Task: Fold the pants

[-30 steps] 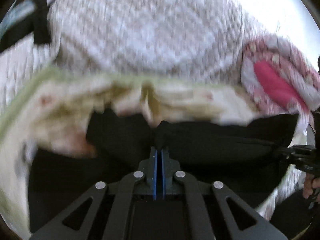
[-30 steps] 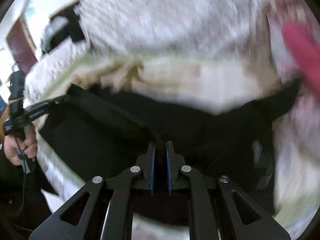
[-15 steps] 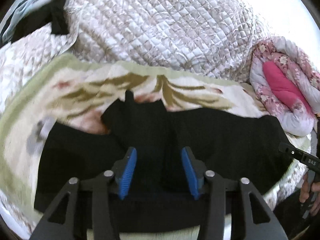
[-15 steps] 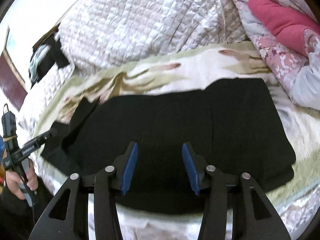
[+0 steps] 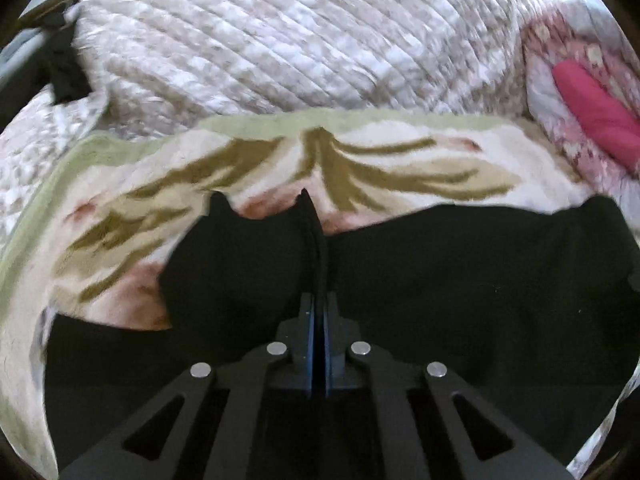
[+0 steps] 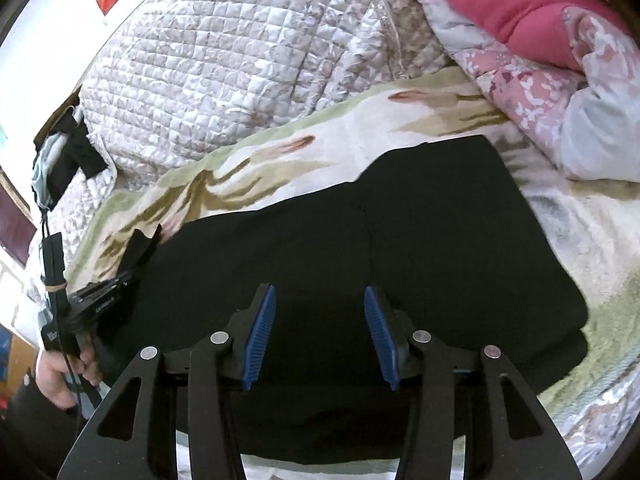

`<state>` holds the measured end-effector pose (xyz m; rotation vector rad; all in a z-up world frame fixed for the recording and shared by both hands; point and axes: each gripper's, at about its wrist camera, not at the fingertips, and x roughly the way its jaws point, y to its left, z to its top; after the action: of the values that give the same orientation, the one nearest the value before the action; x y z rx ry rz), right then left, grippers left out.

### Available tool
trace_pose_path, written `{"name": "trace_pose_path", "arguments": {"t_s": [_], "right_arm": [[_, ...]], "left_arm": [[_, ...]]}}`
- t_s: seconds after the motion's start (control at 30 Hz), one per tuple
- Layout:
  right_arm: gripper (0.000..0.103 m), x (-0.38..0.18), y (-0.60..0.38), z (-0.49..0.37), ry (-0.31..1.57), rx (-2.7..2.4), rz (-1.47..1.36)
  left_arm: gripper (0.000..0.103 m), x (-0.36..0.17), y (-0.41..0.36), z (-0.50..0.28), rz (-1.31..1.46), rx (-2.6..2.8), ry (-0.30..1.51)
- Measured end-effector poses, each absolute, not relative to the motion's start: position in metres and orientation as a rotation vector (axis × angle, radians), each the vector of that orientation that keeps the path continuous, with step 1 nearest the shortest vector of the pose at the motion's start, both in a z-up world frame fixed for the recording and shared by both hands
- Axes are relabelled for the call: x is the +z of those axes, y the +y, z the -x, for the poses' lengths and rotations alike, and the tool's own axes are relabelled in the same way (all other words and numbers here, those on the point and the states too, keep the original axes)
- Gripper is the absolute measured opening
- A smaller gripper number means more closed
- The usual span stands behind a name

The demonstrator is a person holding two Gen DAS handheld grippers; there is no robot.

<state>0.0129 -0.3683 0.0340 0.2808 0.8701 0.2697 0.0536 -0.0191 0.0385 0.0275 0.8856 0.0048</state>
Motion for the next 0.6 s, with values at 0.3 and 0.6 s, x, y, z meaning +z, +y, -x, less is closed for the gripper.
{"name": "trace_pose_path", "arguments": {"t_s": [0.3,0.6], "right_arm": [[0.047,0.036,-0.364,-0.007,0.86,0.282,-0.261],[0.047,0.036,-0.362,0.001,0.855,0.271,-0.235]], "left_arm": [[0.005,0.081,0.059,0.046,0.233,0.221,0.689],[0.026,0.037,0.111,0.068,0.553,0.244,0.804]]}}
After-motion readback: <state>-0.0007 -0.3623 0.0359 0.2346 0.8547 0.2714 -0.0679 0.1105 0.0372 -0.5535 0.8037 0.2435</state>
